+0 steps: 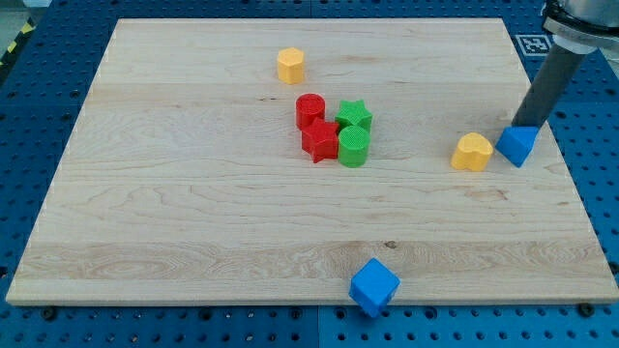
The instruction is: Slide the blue triangle closer to the blue cube
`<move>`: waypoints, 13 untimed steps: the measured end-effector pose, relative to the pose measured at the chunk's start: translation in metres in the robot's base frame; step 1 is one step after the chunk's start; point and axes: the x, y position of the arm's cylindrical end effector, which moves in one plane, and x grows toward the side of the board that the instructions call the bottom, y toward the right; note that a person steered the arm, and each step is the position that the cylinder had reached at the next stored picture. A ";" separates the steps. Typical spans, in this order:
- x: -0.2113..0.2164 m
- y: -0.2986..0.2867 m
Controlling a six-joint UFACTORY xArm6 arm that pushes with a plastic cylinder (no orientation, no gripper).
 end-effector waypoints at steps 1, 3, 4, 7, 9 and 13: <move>0.025 -0.011; 0.046 -0.015; 0.047 -0.015; 0.061 -0.015; 0.041 -0.054; 0.067 -0.044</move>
